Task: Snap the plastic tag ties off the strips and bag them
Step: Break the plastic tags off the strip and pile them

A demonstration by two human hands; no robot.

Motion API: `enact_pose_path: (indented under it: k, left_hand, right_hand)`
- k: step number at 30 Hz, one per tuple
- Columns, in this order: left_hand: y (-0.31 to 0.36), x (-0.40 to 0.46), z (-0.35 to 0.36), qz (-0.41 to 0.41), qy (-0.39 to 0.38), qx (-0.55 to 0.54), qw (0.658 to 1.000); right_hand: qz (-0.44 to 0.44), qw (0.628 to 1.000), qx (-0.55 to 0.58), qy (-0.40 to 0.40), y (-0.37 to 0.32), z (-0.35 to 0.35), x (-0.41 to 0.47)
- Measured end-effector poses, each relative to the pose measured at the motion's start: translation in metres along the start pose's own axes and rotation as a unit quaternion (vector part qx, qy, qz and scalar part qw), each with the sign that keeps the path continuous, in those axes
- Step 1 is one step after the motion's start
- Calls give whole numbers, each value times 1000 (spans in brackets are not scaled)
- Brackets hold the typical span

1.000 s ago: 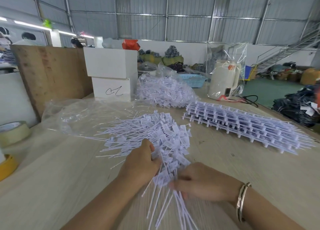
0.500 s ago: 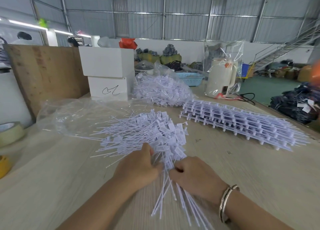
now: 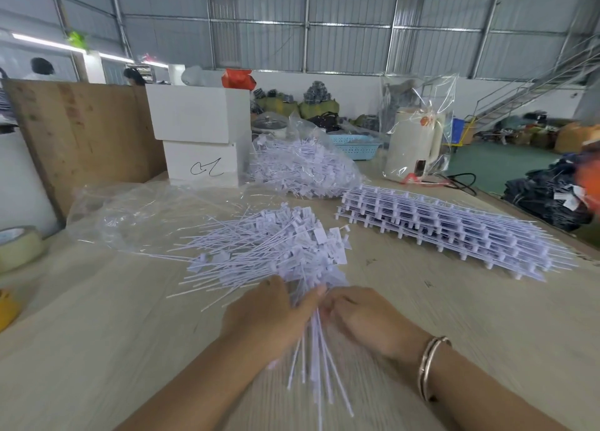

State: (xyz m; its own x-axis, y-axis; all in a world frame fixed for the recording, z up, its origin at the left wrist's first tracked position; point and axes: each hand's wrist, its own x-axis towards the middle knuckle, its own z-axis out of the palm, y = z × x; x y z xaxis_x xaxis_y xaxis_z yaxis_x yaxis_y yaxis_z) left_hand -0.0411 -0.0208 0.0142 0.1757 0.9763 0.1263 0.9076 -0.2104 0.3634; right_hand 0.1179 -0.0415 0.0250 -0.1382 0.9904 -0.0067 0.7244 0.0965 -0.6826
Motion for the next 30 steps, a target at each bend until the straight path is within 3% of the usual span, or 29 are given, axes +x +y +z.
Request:
enact_pose_path:
  k: [3, 6, 12, 20, 27, 30]
  left_hand:
    - [6, -5, 3, 18, -19, 76, 997]
    - [8, -6, 0, 21, -49, 104, 993]
    - [15, -4, -7, 45, -80, 217, 972]
    - [-11, 8, -27, 153, -23, 209, 966]
    - [-44, 70, -52, 213, 120, 243, 939]
    - [-54, 96, -46, 219, 108, 278, 929]
  right_hand:
    - [-37, 994, 98, 12, 0, 6, 4]
    - [-26, 972, 200, 119, 7, 0, 14]
    - [-22, 938, 258, 231, 25, -13, 19]
    - [-32, 929, 268, 252, 30, -13, 20]
    - [-48, 926, 276, 254, 30, -12, 22]
    - [-43, 932, 269, 240, 33, -11, 25]
